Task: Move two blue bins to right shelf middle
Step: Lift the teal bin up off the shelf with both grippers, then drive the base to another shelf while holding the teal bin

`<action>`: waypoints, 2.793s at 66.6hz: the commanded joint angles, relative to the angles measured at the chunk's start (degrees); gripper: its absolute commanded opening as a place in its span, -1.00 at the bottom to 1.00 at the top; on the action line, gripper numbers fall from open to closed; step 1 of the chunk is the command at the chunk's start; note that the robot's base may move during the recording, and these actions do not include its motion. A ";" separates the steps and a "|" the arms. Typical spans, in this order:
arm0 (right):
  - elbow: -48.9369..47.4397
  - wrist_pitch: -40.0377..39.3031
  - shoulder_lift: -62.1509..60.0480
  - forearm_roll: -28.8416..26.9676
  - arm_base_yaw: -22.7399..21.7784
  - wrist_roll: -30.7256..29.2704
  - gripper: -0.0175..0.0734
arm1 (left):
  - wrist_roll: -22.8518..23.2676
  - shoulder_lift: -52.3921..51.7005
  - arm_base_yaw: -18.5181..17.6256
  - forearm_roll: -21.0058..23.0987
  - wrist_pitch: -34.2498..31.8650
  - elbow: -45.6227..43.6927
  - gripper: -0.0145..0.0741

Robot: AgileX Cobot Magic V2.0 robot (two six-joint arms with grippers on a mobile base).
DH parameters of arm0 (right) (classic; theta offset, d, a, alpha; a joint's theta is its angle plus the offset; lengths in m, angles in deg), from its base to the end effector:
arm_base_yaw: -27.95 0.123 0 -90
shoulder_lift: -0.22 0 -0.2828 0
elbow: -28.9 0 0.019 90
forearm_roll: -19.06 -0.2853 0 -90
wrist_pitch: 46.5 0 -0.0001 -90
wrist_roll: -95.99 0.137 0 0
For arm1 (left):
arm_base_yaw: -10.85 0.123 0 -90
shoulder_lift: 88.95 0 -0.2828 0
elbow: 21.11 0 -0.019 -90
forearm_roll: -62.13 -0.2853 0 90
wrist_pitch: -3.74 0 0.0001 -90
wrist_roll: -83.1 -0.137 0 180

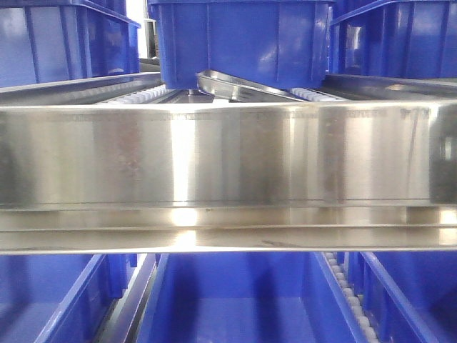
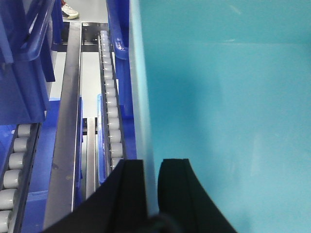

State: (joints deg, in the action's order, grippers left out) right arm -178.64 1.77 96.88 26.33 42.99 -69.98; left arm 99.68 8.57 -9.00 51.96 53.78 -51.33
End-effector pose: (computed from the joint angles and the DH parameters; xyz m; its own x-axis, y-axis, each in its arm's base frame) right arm 0.4031 0.0949 0.4610 -0.4635 0.0399 -0.8852 -0.1046 0.9895 0.0993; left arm 0.3956 -0.1231 0.4695 -0.4577 -0.0178 -0.8889 0.1456 0.9848 -0.0947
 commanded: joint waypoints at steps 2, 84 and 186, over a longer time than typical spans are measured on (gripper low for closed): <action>-0.78 -2.94 -1.03 -0.01 0.01 -1.31 -0.97 | -0.52 -0.76 0.14 0.13 -3.48 -0.88 -0.92; -0.78 -8.50 -1.03 -0.45 0.01 -1.31 -0.97 | -0.52 -0.76 0.14 0.16 -4.04 -0.88 -0.92; -0.78 -10.68 0.09 -0.45 0.01 -1.31 -0.97 | -0.52 -0.76 0.14 -0.73 -4.37 -0.88 -0.92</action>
State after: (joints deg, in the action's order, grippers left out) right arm -178.64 -4.97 97.56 26.44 42.82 -70.48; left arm 99.63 8.46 -8.74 50.28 51.84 -51.60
